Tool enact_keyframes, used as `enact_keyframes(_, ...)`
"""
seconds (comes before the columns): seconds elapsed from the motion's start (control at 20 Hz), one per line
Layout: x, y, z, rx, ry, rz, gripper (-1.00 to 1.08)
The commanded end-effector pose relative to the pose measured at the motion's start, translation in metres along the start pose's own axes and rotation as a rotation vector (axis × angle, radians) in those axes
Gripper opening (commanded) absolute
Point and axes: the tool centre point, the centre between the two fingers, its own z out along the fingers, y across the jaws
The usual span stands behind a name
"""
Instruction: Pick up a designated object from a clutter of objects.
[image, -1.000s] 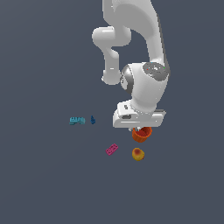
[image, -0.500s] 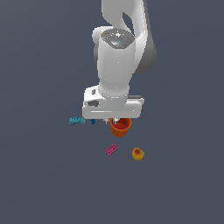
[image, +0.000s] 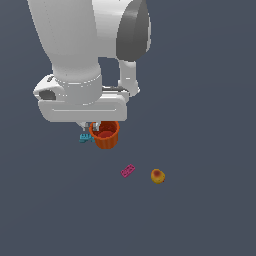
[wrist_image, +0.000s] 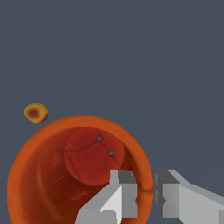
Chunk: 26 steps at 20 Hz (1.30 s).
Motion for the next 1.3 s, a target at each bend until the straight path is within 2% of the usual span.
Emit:
enact_keyframes(0.0, 0.003, 0.026, -0.019, -0.001, 0.001, -0.001, -1.0)
enact_keyframes(0.3, 0.01, 0.077, -0.053, -0.002, 0.001, -0.001, -1.0)
enact_keyframes(0.6, 0.016, 0.115, -0.079, -0.003, 0.0, -0.001, -1.0)
enact_keyframes(0.9, 0.021, 0.138, -0.094, -0.004, 0.0, 0.0, -1.0)
enact_keyframes(1.25, 0.024, 0.151, -0.102, -0.004, 0.0, 0.001, -1.0)
